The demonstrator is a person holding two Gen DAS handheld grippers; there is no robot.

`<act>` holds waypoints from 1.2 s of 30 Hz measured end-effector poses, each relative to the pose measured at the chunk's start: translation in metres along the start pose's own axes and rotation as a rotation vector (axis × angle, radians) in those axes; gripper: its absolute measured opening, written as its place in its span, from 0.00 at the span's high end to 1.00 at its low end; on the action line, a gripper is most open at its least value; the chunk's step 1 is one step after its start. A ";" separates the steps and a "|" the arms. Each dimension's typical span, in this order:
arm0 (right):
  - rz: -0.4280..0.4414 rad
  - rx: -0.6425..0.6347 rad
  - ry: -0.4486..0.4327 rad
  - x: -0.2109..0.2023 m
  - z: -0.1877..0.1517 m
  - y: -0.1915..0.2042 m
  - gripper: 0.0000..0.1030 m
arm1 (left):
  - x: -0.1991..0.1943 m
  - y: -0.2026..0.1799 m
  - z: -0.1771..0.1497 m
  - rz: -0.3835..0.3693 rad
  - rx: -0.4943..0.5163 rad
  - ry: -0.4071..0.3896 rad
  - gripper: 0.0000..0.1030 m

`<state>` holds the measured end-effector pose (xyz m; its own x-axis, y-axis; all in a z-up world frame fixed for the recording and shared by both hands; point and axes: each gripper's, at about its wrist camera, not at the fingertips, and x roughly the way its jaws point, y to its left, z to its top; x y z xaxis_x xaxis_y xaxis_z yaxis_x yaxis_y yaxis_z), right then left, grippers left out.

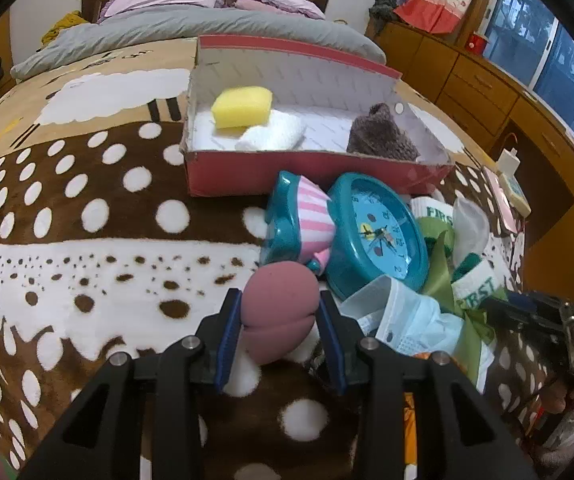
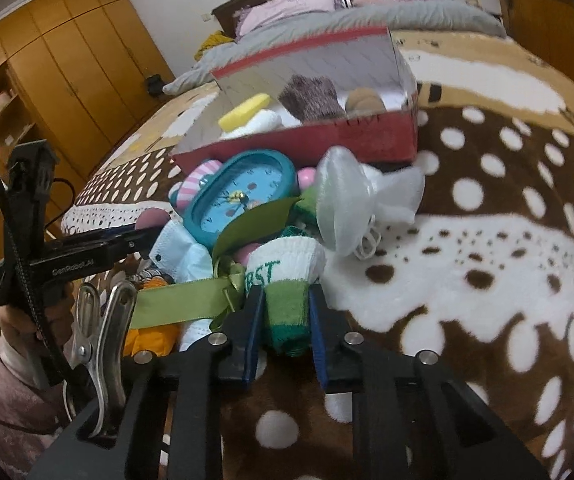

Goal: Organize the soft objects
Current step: 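Grasp the pink sponge with the left gripper while the right gripper grasps the green-white sock, then carry the pink sponge and green-white sock into the pink box and release both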

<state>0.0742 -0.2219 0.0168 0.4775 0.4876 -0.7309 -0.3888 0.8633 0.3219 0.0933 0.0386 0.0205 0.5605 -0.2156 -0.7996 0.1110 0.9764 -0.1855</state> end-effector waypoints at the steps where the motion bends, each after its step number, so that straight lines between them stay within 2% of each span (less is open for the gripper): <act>1: -0.006 -0.011 -0.008 -0.003 0.001 0.002 0.78 | -0.001 0.000 0.000 0.002 -0.001 -0.003 0.62; 9: -0.023 -0.036 -0.048 -0.018 0.004 0.004 0.78 | -0.007 0.002 0.001 0.011 -0.011 -0.018 0.62; 15: -0.076 -0.027 -0.074 -0.028 0.006 -0.003 0.78 | -0.013 0.005 0.004 0.018 -0.020 -0.036 0.62; 36: -0.130 -0.023 -0.147 -0.051 0.022 -0.015 0.78 | -0.020 0.004 0.035 0.056 0.010 -0.092 0.62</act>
<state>0.0729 -0.2570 0.0622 0.6340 0.3875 -0.6693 -0.3332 0.9178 0.2158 0.1110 0.0472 0.0562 0.6388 -0.1589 -0.7528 0.0856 0.9870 -0.1357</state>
